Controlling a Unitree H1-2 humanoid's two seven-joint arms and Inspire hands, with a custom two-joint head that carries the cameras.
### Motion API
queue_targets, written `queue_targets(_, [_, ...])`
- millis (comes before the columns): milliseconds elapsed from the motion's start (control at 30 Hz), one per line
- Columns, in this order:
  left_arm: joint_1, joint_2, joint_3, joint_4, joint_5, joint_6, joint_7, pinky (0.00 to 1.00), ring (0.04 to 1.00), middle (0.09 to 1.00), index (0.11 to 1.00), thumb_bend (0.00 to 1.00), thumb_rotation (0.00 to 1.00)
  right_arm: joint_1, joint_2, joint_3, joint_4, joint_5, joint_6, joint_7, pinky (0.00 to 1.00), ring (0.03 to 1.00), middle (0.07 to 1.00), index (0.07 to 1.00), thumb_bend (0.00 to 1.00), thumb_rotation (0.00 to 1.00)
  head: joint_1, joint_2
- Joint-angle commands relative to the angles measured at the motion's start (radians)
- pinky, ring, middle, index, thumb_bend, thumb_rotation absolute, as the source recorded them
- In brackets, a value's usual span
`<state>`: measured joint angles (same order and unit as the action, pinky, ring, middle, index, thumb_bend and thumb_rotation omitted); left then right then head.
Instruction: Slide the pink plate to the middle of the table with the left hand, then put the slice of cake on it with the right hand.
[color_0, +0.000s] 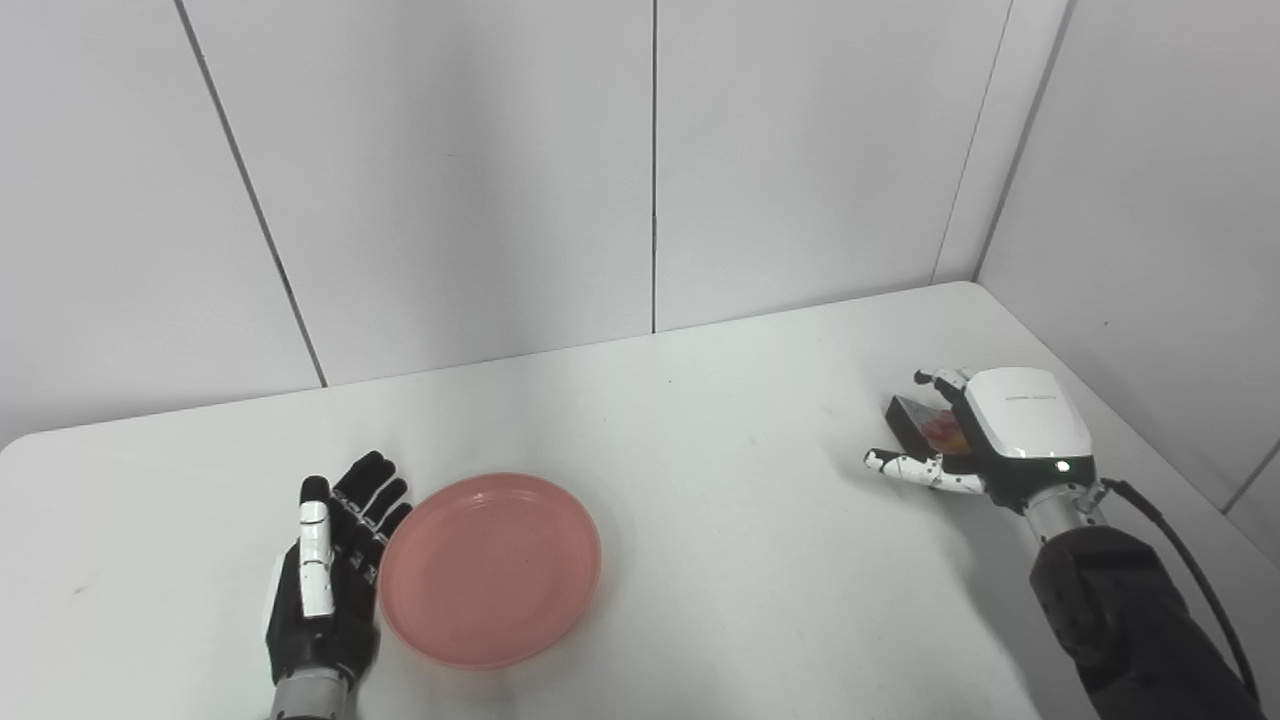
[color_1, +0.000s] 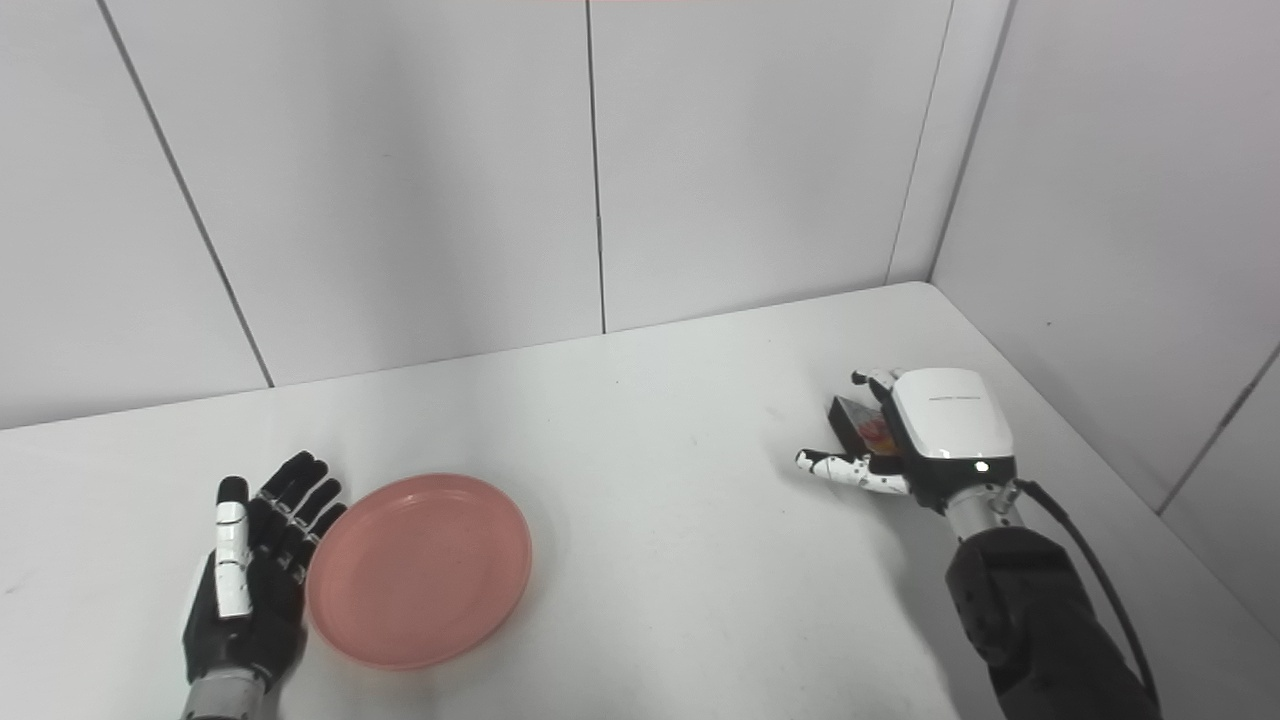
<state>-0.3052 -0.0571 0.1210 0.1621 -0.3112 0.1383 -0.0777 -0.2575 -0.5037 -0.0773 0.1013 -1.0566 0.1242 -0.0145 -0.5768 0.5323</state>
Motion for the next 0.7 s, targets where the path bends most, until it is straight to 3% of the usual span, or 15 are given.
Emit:
queue_targets(0, [0.079,-0.014,-0.003,0.058,0.004,0.069,0.021,0.87,0.844,0.835,0.716,0.68,0.85,-0.04,-0.045,0.008,0.001,0.014,-0.006,-0.053,0.65,0.715,0.743,0.749,0.84,0.97,0.001,0.0])
queue_targets(667, [0.079,-0.009,-0.004,0.069,0.006,0.06,0.015,0.87,0.845,0.844,0.735,0.69,0.83,-0.127,-0.117,0.123,0.123,0.059,0.039,-0.031,0.7,0.743,0.77,0.761,0.78,0.9,0.01,-0.001])
